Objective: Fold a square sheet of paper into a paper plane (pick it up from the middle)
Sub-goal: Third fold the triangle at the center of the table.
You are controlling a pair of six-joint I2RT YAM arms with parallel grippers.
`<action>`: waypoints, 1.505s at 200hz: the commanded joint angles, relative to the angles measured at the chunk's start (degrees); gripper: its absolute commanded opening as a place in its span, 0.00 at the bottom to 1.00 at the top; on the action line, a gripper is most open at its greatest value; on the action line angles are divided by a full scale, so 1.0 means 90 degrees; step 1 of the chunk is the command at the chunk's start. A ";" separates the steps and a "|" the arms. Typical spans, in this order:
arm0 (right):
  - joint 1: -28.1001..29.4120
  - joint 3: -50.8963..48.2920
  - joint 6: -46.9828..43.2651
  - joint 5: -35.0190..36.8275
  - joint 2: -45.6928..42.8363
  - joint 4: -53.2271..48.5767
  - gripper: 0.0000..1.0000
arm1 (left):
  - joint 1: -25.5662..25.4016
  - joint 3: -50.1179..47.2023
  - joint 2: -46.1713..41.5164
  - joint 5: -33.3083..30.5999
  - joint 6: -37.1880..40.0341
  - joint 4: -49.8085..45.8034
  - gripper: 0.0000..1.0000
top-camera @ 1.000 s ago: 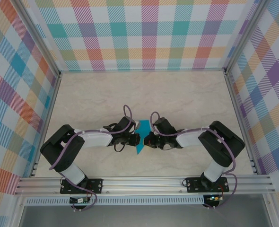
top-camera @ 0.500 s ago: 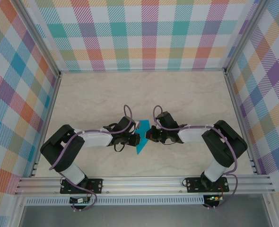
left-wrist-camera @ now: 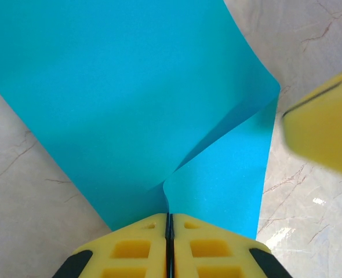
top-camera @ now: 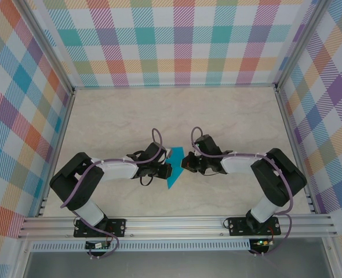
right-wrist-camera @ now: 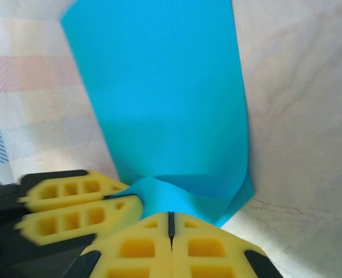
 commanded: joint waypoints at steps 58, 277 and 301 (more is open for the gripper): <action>-0.0196 0.0277 -0.0310 -0.0399 0.0510 0.0068 0.00 | 0.0031 -0.0036 0.0282 0.0012 0.0107 -0.0616 0.09; -0.0492 0.0336 -0.0818 -0.0285 0.0790 -0.0521 0.00 | 0.0041 0.0023 0.0266 -0.0037 0.0190 -0.0719 0.09; -0.0491 0.0581 -0.0936 -0.0348 0.0453 -0.0786 0.00 | 0.0036 0.0021 0.0278 -0.0032 0.0200 -0.0739 0.09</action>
